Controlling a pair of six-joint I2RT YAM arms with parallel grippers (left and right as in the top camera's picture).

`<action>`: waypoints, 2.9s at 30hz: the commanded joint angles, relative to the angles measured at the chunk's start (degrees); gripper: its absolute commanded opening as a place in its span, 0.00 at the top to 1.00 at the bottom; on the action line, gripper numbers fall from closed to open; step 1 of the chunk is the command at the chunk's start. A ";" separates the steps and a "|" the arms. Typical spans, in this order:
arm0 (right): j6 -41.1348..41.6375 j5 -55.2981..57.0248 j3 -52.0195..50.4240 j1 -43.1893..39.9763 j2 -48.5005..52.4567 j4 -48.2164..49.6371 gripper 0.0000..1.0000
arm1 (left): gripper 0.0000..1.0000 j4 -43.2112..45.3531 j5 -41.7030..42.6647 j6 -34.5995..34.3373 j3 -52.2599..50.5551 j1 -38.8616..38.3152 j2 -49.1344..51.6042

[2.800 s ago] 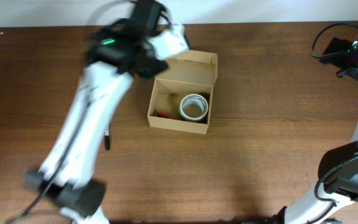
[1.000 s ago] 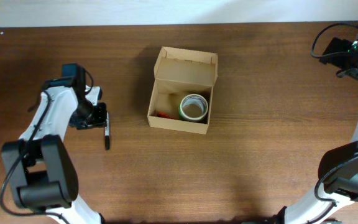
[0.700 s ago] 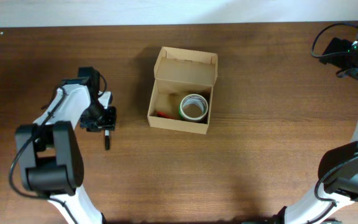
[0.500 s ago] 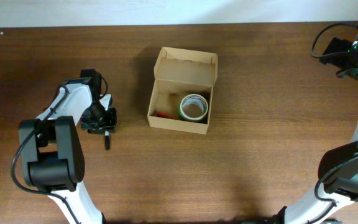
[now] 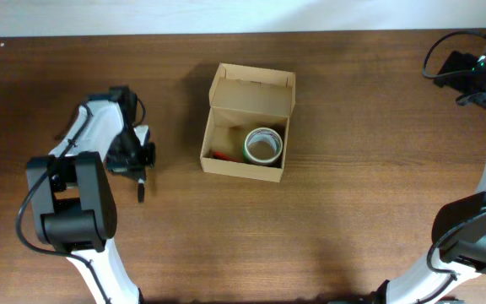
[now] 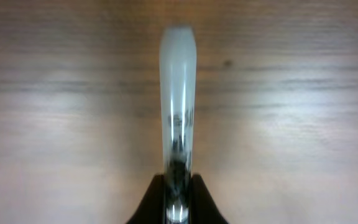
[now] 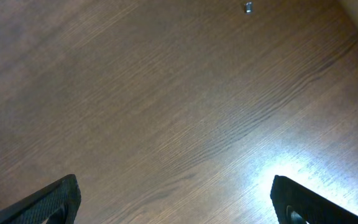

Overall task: Pack container
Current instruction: 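Lift the black marker and carry it over the box, then lower the black marker into the box, release, and withdraw left arm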

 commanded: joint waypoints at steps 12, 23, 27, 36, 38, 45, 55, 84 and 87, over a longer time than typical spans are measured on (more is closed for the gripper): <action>-0.17 0.52 1.01 -0.15 -0.44 0.04 0.01 | 0.99 -12.07 2.56 28.37 47.17 -7.85 -0.09; -0.17 0.50 1.01 -0.15 -0.44 0.04 0.01 | 0.98 -17.38 4.70 56.48 53.81 -26.12 0.66; -0.17 0.50 1.01 -0.15 -0.44 0.04 0.01 | 0.99 -18.21 4.72 58.90 53.44 -31.34 2.97; -0.17 0.50 1.01 -0.15 -0.44 0.04 0.01 | 0.99 -24.74 4.76 61.27 53.44 -34.62 10.95; -0.17 0.50 1.01 -0.15 -0.44 0.04 0.01 | 0.99 -24.81 4.81 61.24 53.44 -34.62 12.11; -0.17 0.52 1.01 -0.15 -0.44 0.04 0.01 | 0.99 -25.86 5.14 61.29 48.65 -34.62 14.10; -0.17 0.50 1.01 -0.15 -0.44 0.04 0.01 | 0.99 -20.59 5.16 61.48 38.27 -34.62 14.10; -0.17 0.50 1.01 -0.15 -0.44 0.04 0.01 | 0.00 -15.32 1.20 58.36 32.24 -34.32 12.44; -0.17 0.50 1.01 -0.15 -0.44 0.04 0.01 | 0.01 -12.48 1.07 54.38 32.24 -33.59 8.96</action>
